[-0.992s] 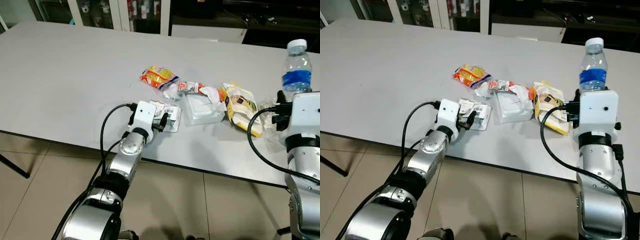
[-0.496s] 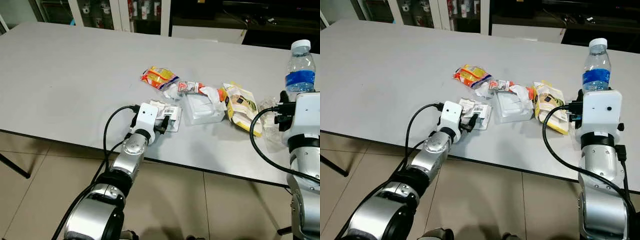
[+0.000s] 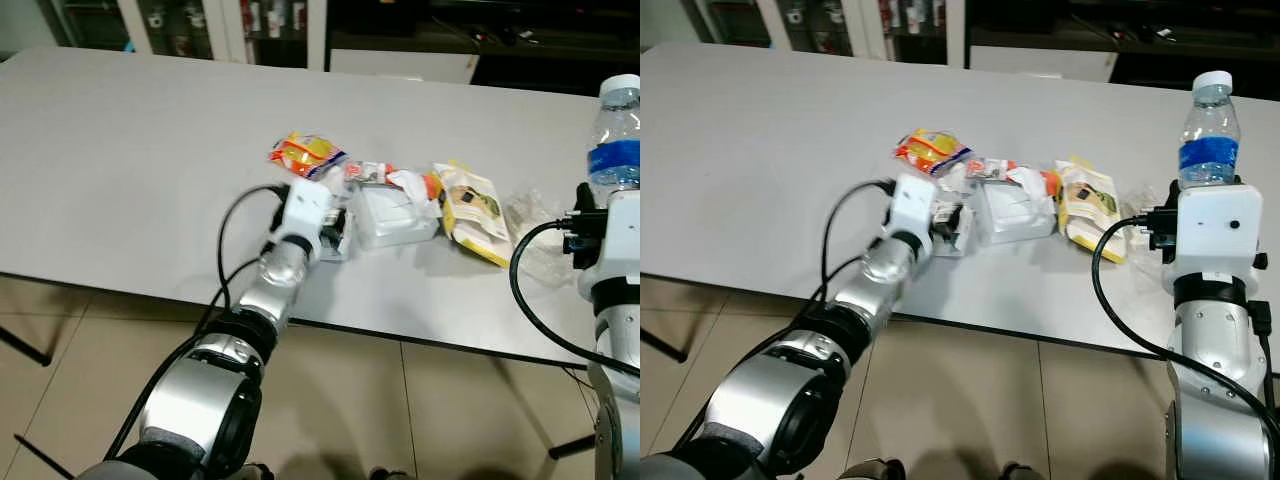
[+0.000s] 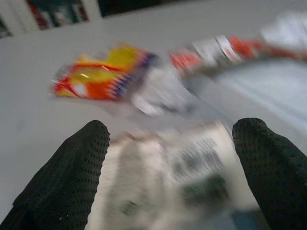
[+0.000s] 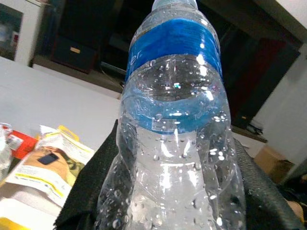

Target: Picking trash to rubbish bin

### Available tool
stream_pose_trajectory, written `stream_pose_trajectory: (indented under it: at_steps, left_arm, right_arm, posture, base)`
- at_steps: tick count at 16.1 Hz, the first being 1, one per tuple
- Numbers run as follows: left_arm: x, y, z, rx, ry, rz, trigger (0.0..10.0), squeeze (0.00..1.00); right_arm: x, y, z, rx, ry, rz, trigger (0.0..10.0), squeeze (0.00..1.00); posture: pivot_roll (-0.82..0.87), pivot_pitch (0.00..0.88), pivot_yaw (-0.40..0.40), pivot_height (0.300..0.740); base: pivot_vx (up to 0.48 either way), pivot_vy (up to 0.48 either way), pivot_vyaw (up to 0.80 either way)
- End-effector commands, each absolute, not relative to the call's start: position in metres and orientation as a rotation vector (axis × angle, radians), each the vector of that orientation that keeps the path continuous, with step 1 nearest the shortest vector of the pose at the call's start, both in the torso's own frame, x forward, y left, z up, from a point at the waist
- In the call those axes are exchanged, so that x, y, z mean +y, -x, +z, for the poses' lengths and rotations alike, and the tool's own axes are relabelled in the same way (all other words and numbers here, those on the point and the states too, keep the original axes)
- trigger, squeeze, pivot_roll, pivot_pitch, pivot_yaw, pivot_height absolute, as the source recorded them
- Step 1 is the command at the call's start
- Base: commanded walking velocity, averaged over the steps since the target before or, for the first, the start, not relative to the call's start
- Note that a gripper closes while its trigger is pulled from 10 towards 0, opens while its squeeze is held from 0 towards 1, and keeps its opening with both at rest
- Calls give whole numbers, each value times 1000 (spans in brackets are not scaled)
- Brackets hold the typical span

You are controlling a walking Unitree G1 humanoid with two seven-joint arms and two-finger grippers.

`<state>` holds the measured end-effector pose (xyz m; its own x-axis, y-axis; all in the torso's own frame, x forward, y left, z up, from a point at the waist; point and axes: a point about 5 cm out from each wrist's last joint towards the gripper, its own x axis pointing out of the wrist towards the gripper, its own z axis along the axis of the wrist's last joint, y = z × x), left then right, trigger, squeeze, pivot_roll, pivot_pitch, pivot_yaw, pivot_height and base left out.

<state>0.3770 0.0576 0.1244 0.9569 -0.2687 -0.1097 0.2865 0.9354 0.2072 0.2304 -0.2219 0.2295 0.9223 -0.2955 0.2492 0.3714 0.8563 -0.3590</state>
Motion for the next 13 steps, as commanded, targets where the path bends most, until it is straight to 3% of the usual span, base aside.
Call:
stream_pose_trajectory:
  at_steps: [1, 6, 7, 13]
  left_arm:
    - [59, -376, 119, 104, -268, -277, 10000, 0]
    - [82, -370, 96, 201, -389, -228, 10000, 0]
    - [84, -370, 95, 205, -395, -221, 10000, 1000]
    - [101, -367, 84, 251, -436, -178, 10000, 1000]
  right_arm:
    - [-224, -226, 232, -191, 419, -372, 10000, 0]
    - [-222, -222, 231, -177, 419, -375, 10000, 0]
    - [-222, -221, 230, -175, 418, -376, 10000, 0]
    - [-221, -223, 229, -169, 411, -371, 10000, 0]
  posture:
    - [-115, 121, 11, 740]
    - [-126, 132, 19, 740]
    - [-126, 132, 19, 740]
    - [-113, 131, 21, 740]
  base:
    - [0, 0, 0]
    - [0, 0, 0]
    - [0, 0, 0]
    - [0, 0, 0]
